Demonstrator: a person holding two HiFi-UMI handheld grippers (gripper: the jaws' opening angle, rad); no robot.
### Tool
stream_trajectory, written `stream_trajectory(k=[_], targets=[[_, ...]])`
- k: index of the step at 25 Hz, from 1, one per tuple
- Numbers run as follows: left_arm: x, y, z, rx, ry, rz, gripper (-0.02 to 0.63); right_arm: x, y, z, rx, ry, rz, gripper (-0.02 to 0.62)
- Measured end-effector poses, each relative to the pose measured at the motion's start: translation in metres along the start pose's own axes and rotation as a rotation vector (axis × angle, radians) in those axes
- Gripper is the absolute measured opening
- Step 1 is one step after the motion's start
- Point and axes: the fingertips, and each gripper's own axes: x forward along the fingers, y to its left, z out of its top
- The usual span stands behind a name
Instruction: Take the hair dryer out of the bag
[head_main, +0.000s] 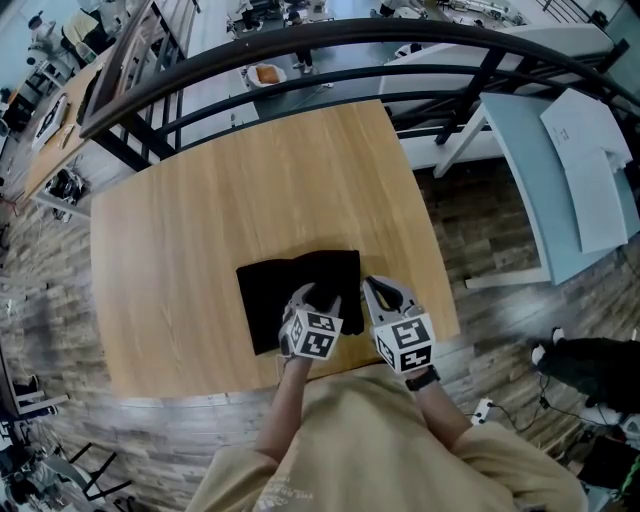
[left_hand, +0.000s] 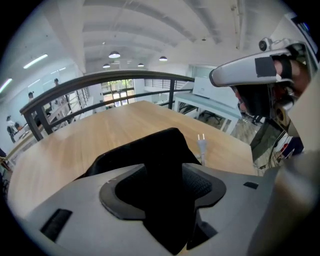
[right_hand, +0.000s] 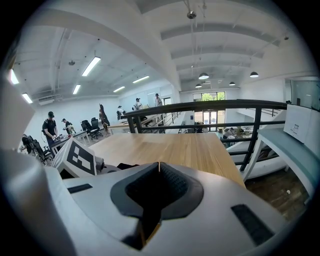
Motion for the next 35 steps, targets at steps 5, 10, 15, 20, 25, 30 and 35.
stream_trajectory(k=[5, 10, 15, 20, 25, 30, 35], targets=[[0.005, 0.002, -0.004, 0.088, 0.019, 0.072, 0.201, 0.0, -0.001, -0.001, 0.004, 0.0, -0.001, 0.015], [0.005, 0.007, -0.002, 0.041, -0.013, 0.114, 0.167, 0.0, -0.003, 0.0, 0.005, -0.001, -0.003, 0.015], [0.001, 0.014, -0.003, -0.084, -0.055, 0.061, 0.129, 0.0, -0.003, -0.002, 0.013, 0.003, -0.007, 0.015], [-0.004, 0.02, -0.005, -0.159, -0.074, 0.015, 0.018, -0.001, -0.006, -0.002, 0.02, 0.002, -0.012, 0.015], [-0.015, 0.024, 0.004, -0.419, -0.159, -0.106, 0.017, -0.003, -0.009, -0.007, 0.027, 0.005, -0.01, 0.015], [-0.036, 0.042, 0.014, -0.534, -0.236, -0.148, 0.017, 0.001, -0.013, -0.02, 0.013, 0.054, 0.019, 0.015], [-0.054, 0.053, 0.017, -0.522, -0.257, -0.139, 0.017, 0.016, -0.011, -0.053, -0.084, 0.178, 0.102, 0.015]])
